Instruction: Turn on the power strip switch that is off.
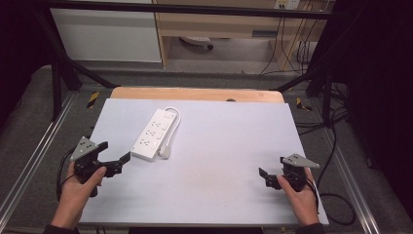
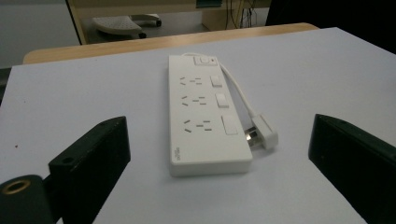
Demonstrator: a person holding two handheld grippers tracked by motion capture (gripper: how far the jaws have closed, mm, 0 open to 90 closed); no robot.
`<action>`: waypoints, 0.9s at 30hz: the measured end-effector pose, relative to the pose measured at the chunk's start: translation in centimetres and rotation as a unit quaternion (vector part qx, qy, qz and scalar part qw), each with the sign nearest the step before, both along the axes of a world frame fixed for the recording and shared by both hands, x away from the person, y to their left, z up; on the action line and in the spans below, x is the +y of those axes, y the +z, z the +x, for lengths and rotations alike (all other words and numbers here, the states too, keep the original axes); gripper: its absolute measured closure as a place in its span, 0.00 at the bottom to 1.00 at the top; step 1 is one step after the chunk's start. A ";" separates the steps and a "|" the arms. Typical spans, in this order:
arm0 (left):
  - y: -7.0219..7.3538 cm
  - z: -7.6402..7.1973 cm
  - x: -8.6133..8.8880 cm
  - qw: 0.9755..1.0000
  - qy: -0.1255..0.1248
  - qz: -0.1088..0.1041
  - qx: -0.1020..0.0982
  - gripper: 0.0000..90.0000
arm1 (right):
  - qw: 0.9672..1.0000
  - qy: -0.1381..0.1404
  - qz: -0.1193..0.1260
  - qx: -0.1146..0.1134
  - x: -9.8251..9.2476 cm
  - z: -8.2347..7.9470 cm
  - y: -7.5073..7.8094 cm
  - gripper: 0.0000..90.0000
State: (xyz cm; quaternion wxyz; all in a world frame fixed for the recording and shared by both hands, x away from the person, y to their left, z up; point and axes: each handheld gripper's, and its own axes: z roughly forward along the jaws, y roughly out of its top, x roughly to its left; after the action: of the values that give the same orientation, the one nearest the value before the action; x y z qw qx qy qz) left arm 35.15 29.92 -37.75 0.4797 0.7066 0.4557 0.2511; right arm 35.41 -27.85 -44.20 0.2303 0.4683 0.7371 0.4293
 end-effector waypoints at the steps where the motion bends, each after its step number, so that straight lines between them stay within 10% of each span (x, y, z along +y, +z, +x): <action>1: 0.1 0.1 -0.1 1.000 0.000 0.000 0.000 0.06 | 1.000 0.000 0.000 0.000 0.0 0.0 0.0 0.04; 27: 1.2 3.2 -1.1 1.000 -0.004 -0.003 -0.006 0.06 | 1.000 0.000 -0.002 -0.002 0.3 0.2 -0.1 0.04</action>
State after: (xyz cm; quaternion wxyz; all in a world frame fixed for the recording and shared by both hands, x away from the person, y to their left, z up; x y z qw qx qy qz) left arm 38.33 28.80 -36.50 0.4853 0.7057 0.4507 0.2516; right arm 35.62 -27.52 -44.28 0.2324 0.4670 0.7376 0.4287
